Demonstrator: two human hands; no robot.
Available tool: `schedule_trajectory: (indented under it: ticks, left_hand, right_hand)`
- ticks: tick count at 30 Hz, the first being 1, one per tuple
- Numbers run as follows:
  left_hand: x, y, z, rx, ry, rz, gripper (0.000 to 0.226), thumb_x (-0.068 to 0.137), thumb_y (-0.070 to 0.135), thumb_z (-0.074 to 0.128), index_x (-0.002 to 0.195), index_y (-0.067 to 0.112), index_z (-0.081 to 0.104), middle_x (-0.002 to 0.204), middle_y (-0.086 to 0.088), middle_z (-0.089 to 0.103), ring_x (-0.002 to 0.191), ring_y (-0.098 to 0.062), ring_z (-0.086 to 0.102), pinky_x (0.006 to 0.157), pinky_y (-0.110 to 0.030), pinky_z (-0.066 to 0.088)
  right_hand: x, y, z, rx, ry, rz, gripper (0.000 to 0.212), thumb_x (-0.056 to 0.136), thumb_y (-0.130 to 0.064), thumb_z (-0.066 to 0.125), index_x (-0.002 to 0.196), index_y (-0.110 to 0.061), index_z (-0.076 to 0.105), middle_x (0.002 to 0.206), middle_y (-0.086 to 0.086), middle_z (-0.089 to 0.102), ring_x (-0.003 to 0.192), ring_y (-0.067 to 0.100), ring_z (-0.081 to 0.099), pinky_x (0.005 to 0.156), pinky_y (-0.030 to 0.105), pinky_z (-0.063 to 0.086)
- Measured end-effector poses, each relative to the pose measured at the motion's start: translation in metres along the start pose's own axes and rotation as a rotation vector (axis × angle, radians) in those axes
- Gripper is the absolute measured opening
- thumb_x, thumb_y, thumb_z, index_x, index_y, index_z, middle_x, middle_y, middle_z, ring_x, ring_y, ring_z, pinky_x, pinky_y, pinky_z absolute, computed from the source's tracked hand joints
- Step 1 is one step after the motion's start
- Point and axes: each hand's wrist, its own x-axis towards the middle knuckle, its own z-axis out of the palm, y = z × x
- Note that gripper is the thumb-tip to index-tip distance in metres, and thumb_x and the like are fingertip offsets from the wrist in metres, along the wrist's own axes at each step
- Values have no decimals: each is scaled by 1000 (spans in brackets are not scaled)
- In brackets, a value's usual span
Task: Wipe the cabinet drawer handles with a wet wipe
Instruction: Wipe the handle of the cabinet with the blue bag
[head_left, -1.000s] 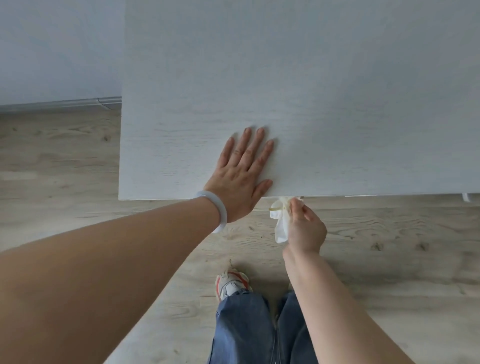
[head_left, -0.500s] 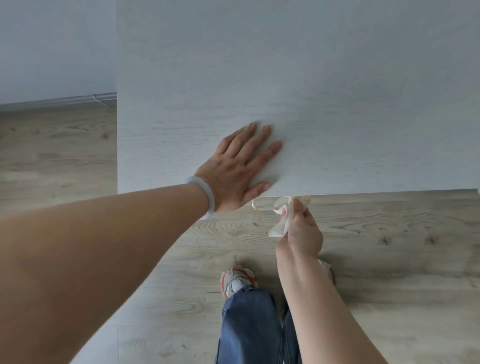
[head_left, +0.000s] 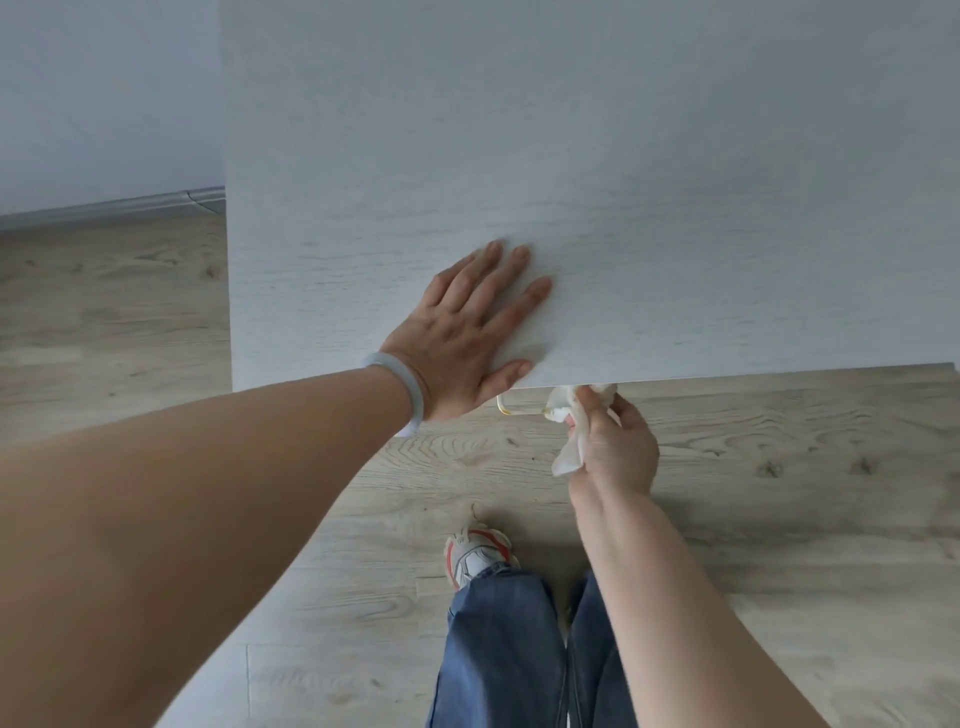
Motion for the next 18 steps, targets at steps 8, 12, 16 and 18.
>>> schedule_trajectory:
  ticks: [8,12,16,18]
  left_hand:
    - [-1,0,0,6,-22,-11,74,96,62,22,156,19,10,162,-15,10,149,-35,9,118,-43,9]
    - [-1,1,1,-7,-24,-19,75,95,63,21,156,21,8,162,-14,9,149,-34,7,118,-42,8]
    - [-1,0,1,-19,-23,-17,75,95,63,22,156,21,8,163,-13,8,150,-33,6,119,-42,7]
    - [-2,0,0,-31,-17,-18,75,95,62,22,156,21,10,163,-12,9,150,-33,7,119,-42,7]
  right_hand:
    - [-17,18,16,-105,-56,160,18,79,-26,79,75,-13,66,75,-2,66,76,15,62,73,27,50]
    - [-5,5,-2,27,-52,124,15,79,-21,78,79,-12,66,66,-4,55,57,8,50,51,21,35]
    - [-27,32,19,-38,-118,139,11,86,-17,71,82,-8,67,68,-2,58,60,9,54,51,15,44]
    - [-35,41,19,-253,-181,117,21,86,-17,69,82,3,67,68,4,60,64,14,57,57,16,47]
